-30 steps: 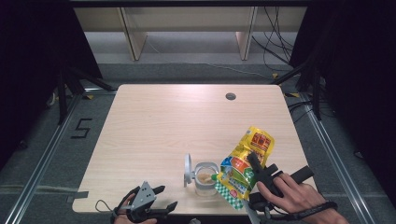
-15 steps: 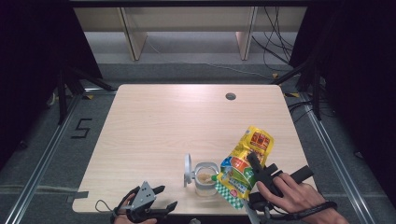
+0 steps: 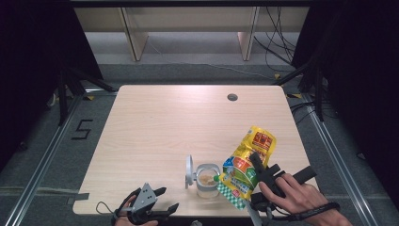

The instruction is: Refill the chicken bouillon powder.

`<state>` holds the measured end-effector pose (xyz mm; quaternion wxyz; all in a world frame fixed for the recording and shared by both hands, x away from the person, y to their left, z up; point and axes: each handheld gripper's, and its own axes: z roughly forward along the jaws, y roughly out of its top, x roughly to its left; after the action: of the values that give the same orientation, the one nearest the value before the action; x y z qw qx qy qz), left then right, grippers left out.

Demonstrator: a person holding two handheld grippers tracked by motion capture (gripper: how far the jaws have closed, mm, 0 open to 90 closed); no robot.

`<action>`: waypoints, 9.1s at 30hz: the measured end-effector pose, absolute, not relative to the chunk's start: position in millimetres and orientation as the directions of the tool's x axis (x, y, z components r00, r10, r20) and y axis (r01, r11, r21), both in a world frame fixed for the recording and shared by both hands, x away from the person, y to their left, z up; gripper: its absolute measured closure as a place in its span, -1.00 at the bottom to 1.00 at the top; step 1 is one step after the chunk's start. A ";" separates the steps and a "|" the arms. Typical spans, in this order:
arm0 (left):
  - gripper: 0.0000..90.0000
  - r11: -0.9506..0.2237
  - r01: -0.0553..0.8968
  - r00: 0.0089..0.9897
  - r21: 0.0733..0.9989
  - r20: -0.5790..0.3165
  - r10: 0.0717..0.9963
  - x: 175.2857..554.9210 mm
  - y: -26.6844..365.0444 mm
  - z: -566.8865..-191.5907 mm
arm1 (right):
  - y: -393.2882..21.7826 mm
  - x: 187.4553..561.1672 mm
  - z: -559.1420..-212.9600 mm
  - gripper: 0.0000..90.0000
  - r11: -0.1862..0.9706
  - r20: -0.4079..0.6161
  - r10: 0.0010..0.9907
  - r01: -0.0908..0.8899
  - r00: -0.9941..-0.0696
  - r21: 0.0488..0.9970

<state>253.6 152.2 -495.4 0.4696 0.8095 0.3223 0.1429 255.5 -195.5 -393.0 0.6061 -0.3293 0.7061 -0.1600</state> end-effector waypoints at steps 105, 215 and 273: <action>-0.32 -0.370 0.379 0.757 0.848 -0.054 0.651 253.8 153.7 -494.6 | -195.5 277.3 -400.8 0.76 0.817 -0.819 -0.554 -0.290 -0.151 -0.499; -0.32 -0.360 0.384 0.749 0.850 -0.059 0.660 253.3 153.8 -494.2 | -205.3 278.5 -393.4 0.80 0.852 -0.857 -0.483 -0.321 -0.176 -0.414; -0.32 -0.370 0.375 0.755 0.850 -0.049 0.653 253.3 154.7 -493.4 | -253.5 311.0 -443.5 0.83 0.866 -0.741 0.349 -0.105 -0.573 0.489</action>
<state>253.3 154.7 -493.4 0.4638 0.8140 0.3160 0.1499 311.0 -253.5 -443.5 0.4563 0.0715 0.8513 0.2490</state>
